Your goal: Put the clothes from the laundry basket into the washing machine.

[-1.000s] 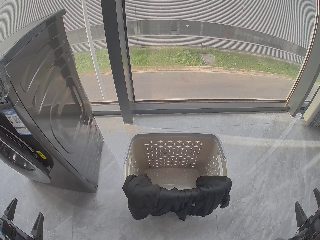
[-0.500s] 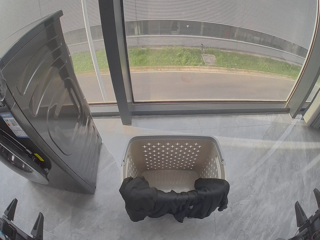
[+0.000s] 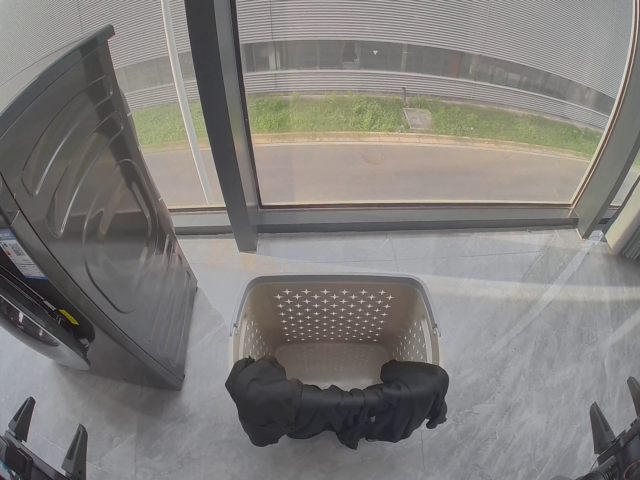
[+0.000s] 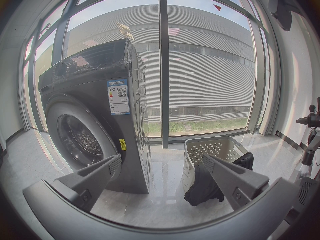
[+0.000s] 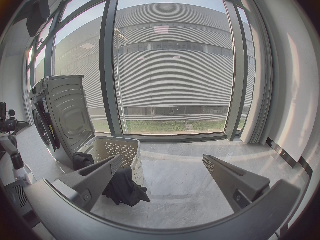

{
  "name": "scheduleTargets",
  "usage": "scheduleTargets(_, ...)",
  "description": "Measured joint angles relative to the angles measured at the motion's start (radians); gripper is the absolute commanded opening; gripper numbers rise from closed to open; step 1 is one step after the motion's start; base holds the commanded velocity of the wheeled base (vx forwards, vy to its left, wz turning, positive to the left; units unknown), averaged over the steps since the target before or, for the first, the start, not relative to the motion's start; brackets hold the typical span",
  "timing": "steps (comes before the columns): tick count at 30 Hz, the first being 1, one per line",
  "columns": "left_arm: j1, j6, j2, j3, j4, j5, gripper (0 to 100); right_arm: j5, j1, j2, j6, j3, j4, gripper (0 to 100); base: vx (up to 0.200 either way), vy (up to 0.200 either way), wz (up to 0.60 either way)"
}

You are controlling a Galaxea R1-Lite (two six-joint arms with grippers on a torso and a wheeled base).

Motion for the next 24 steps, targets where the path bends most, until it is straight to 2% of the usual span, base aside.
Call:
scheduleTargets(2,0.000,0.001,0.000,0.000,0.000,0.000,100,0.000,0.000,0.000,0.001,0.000,0.000,100,0.200,0.000,0.00)
scheduleTargets(11,0.000,0.001,0.000,0.000,-0.001,0.000,100,0.000,0.000,0.000,0.000,0.000,0.000,100,0.000,0.000,0.00)
scheduleTargets(17,0.000,-0.001,0.000,0.000,0.000,0.000,100,0.000,0.000,0.000,0.000,0.000,0.000,100,0.200,0.000,0.00)
scheduleTargets(24,0.001,0.000,0.000,0.000,0.000,0.000,100,0.000,0.000,0.000,0.000,0.000,0.000,100,0.000,0.000,0.00)
